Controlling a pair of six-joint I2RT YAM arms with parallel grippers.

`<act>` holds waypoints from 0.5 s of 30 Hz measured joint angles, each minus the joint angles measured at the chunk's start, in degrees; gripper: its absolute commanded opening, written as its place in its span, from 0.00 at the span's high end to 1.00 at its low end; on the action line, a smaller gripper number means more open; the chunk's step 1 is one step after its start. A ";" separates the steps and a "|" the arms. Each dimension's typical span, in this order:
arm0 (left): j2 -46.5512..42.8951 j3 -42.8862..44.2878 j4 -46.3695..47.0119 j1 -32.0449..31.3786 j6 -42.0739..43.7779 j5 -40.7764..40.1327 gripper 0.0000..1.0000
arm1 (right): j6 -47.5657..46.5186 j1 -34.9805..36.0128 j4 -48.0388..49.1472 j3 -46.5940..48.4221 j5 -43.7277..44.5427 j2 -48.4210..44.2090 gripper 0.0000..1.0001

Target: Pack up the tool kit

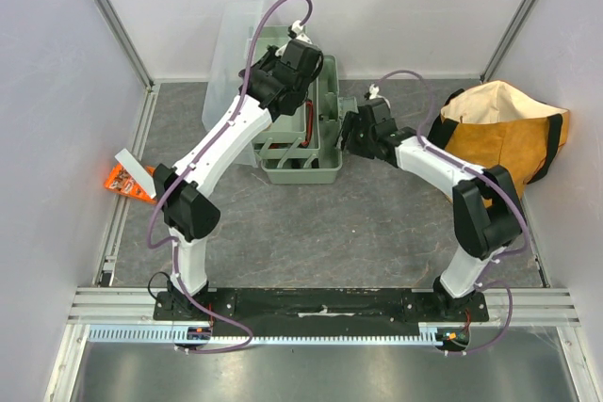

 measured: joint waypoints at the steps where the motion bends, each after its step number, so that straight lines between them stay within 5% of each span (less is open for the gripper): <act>1: 0.09 -0.13 0.28 -0.09 0.35 -0.15 0.98 | 0.15 -0.50 0.20 0.00 0.00 -1.09 0.32; 10: 1.01 -0.66 4.13 -1.84 4.81 -1.97 0.98 | 2.38 -3.15 3.37 -1.22 0.63 -7.61 0.52; 15: 2.19 -0.85 7.21 -3.93 7.91 -3.45 0.98 | 3.56 -4.76 3.52 -4.57 3.26 -7.72 0.54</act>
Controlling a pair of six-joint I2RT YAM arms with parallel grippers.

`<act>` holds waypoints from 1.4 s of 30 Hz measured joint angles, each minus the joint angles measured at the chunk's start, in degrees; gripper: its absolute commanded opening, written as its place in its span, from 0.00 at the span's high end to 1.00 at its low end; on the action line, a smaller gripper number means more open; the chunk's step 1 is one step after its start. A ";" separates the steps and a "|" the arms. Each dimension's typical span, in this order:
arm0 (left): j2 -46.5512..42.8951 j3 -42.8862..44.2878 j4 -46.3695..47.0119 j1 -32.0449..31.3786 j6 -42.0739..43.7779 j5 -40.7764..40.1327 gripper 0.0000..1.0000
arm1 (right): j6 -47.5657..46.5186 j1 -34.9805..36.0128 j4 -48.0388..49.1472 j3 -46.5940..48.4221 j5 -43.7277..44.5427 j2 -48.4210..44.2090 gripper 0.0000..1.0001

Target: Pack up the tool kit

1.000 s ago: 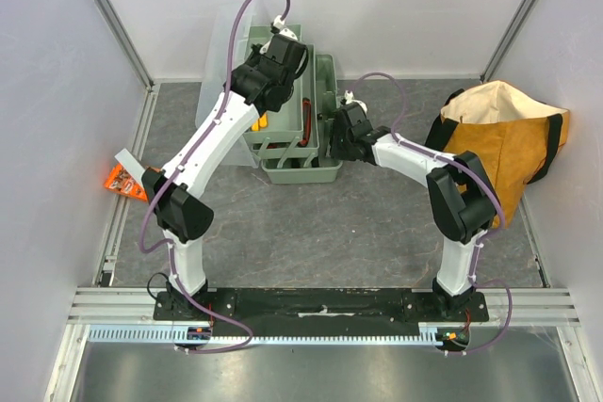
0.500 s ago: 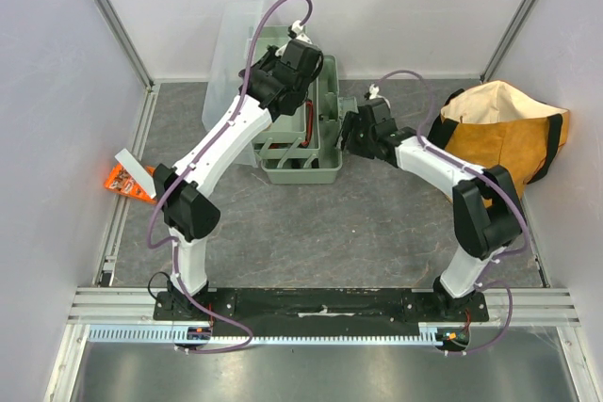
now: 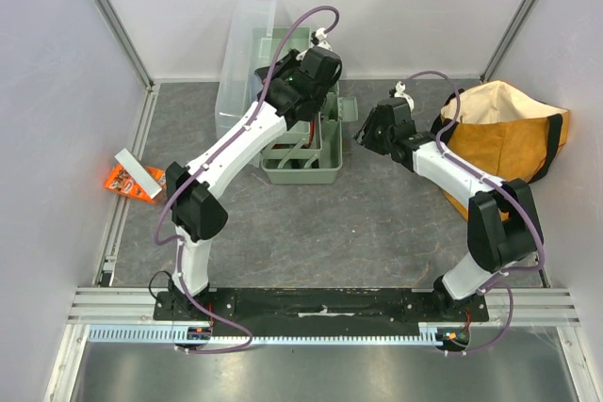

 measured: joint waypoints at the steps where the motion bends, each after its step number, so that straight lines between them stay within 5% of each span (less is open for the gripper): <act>1: 0.13 0.00 0.48 -0.31 0.31 -0.15 0.98 | 0.11 -0.22 -0.17 -0.48 0.31 0.07 0.55; 8: 3.13 0.02 6.32 -2.19 5.31 -3.93 0.95 | -0.37 -0.26 0.59 -1.62 -0.35 2.45 0.53; 13: 4.72 0.48 9.03 -3.98 7.15 -5.46 0.65 | -0.42 -0.26 1.18 -2.67 -2.01 5.46 0.51; 26: 5.64 1.86 10.40 -7.69 0.79 1.38 0.36 | -0.33 -0.26 1.75 -3.34 -3.10 6.23 0.48; 32: 5.55 4.00 5.33 -8.70 -8.09 9.51 0.31 | -0.07 -0.28 1.86 -3.41 -3.02 6.25 0.44; 42: -3.43 3.52 2.03 -9.64 -20.68 35.45 0.26 | 0.70 -0.81 2.05 -4.44 -2.12 6.23 0.41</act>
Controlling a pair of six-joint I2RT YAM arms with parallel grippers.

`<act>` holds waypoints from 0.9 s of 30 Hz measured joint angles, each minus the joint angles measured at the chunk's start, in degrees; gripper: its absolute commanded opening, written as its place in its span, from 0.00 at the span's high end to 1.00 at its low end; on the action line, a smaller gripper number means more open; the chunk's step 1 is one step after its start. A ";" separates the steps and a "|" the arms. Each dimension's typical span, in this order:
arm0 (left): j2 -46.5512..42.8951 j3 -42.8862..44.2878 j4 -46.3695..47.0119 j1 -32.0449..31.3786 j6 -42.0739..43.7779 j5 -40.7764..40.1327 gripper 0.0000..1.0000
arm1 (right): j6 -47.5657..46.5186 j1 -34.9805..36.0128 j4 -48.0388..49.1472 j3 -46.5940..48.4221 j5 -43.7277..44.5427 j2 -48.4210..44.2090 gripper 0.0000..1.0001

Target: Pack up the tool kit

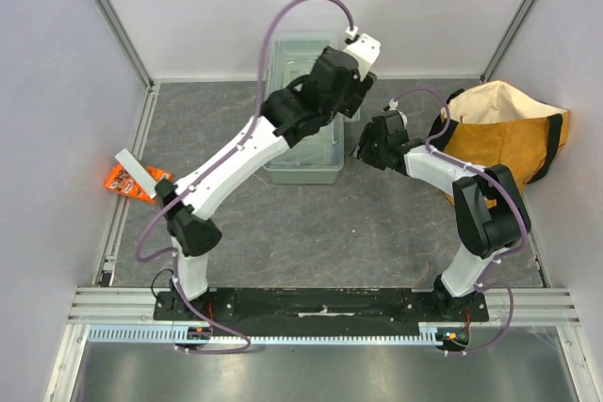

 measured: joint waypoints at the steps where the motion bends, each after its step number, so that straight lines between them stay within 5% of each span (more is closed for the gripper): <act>1: -1.60 -0.24 0.02 0.24 -1.05 1.95 0.27 | 0.07 -0.11 -0.02 -0.09 0.04 0.00 0.41; 9: -12.20 -7.30 1.20 11.76 -12.74 19.56 0.25 | -0.02 -2.14 0.04 -0.48 -1.33 -0.96 0.19; 17: -16.15 -27.82 3.04 37.22 -26.36 40.19 0.25 | -1.38 -2.82 0.24 4.26 -6.27 -6.05 0.16; 27: -16.68 -41.68 12.39 41.16 -36.28 63.67 0.25 | -1.20 -2.80 6.54 10.82 -16.94 -6.14 0.18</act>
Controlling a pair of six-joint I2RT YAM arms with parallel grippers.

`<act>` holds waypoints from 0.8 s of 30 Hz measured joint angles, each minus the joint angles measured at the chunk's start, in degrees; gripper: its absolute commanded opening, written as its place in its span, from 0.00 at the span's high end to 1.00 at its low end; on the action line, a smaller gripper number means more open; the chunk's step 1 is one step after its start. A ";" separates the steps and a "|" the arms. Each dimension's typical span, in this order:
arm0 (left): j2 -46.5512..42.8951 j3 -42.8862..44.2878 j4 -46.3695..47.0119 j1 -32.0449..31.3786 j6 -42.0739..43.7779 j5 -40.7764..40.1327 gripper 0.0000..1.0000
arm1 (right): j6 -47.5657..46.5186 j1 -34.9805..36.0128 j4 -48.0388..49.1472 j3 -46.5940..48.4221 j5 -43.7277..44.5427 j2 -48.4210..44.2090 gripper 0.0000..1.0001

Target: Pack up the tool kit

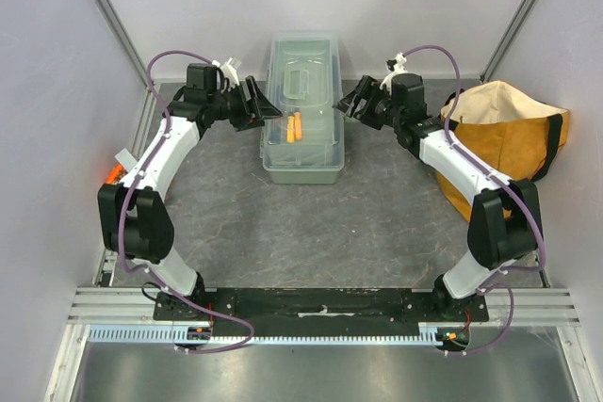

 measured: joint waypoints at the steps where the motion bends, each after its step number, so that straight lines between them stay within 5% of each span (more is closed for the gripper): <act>1: -0.13 -0.66 0.92 0.09 -0.50 0.72 0.25 | 0.11 0.07 0.81 0.24 -1.18 0.59 0.20; 8: -1.09 -2.97 3.82 1.66 -1.77 3.76 0.39 | 0.04 1.62 4.81 1.81 -7.87 5.86 0.42; 13: -2.89 -3.21 2.93 2.80 -0.59 2.38 0.40 | -0.07 3.19 7.48 2.67 -6.23 7.13 0.48; 18: -7.96 -5.18 3.58 2.38 -0.24 1.88 0.40 | 1.40 8.15 10.71 2.80 -4.90 8.48 0.48; 24: -13.29 -8.02 3.87 1.79 0.68 0.17 0.36 | 3.13 14.91 9.51 2.80 -5.27 8.72 0.32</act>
